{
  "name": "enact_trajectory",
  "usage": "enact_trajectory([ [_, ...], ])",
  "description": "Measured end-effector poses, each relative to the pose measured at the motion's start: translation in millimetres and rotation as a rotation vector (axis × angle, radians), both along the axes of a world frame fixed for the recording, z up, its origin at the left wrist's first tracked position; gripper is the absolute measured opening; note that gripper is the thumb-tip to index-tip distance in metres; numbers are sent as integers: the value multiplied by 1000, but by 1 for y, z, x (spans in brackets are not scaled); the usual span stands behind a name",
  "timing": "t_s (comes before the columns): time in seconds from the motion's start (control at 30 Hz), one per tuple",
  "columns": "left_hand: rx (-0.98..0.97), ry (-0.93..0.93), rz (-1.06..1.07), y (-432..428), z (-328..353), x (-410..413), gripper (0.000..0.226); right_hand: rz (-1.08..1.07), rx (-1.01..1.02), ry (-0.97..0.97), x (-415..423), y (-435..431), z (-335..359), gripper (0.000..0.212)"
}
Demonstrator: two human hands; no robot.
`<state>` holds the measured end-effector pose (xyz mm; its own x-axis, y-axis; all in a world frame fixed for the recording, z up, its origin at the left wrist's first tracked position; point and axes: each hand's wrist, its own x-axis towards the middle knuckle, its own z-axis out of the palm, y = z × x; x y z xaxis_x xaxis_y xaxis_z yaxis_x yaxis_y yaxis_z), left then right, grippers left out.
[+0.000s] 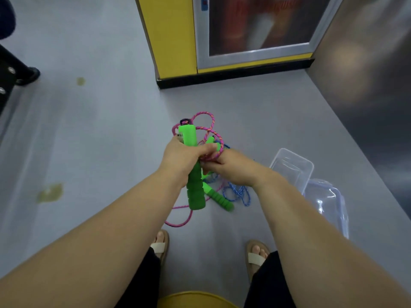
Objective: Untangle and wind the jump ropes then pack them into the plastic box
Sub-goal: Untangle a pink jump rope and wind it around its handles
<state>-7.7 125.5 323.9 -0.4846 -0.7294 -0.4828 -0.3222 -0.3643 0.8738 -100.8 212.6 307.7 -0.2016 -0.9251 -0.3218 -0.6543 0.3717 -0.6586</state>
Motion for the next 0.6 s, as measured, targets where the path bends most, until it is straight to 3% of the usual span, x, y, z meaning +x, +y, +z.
enact_trajectory([
  [0.13,57,133,60,3,1,-1,22,-85,18,-134,-7,3,-2,30],
  [0.27,293,381,256,-7,11,0,15,-115,162,-85,-21,10,-30,28],
  [0.4,239,378,241,-27,17,21,17,-244,303,-60,-31,18,-69,28],
  [0.5,39,212,135,-38,17,41,16,-470,124,53,-39,7,-73,37],
  [0.6,-113,43,2,-39,13,49,19,-704,-331,12,-41,-7,-44,24],
])
